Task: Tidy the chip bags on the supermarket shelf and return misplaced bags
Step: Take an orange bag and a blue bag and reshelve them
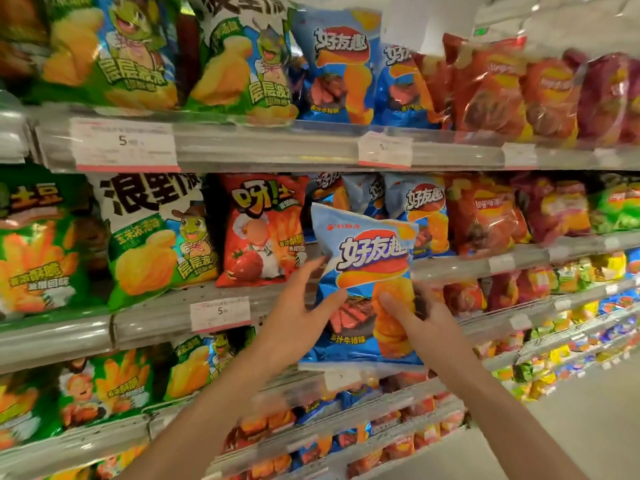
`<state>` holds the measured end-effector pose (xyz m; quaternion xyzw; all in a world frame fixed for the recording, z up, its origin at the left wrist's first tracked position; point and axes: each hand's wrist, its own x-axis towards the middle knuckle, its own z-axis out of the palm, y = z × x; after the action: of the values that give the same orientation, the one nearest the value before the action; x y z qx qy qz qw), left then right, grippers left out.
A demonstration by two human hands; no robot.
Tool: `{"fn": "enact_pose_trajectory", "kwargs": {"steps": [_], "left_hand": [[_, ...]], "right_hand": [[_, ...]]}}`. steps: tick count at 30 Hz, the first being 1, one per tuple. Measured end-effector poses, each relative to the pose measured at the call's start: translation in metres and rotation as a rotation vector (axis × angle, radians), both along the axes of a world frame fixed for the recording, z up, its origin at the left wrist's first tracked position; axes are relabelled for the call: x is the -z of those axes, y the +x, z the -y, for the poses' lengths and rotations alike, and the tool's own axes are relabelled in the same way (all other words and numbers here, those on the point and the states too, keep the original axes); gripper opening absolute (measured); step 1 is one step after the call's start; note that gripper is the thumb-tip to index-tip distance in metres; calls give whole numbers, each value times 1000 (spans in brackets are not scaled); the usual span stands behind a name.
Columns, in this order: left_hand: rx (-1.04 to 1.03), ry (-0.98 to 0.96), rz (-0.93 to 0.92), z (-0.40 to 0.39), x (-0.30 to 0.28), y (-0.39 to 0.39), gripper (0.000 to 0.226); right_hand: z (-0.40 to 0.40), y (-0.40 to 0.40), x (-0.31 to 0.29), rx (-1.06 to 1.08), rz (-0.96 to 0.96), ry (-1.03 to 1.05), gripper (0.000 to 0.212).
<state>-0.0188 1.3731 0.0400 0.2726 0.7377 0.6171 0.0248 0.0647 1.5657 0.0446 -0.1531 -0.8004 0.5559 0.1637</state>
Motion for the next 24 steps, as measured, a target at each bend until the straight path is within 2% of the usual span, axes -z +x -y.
{"fn": "enact_pose_trajectory", "kwargs": {"steps": [4,6,10,18,19,21,22,24], "left_hand": [[-123,11,-67,-33,-17,-28,53],[-195,-23,-108,-52,-25,-48,62],[-326,-31,-97,-86,-41,-89,59],[-439,-40,-19,-118,-18,-121,78],[-442,-28,-17,-119,-15,-123,80],[-448,-28,-38,-120,-12,-129,81],[-456,-46,-58,-121,-13,-131,79],[-461,-73,-99,-124,-16,-137,75]], "right_hand": [[-46,-63,-23,-144,-4,43,62],[-64,-96,-38,-176,-10,92,56],[-82,-143,-63,-276,-54,107,49],[-89,-193,-24,-320,23,86,46],[-89,-194,-21,-321,24,83,48],[-90,-195,-22,-317,-32,126,68],[-92,-195,-24,-318,-95,191,78],[-93,-195,-30,-335,-192,354,81]]}}
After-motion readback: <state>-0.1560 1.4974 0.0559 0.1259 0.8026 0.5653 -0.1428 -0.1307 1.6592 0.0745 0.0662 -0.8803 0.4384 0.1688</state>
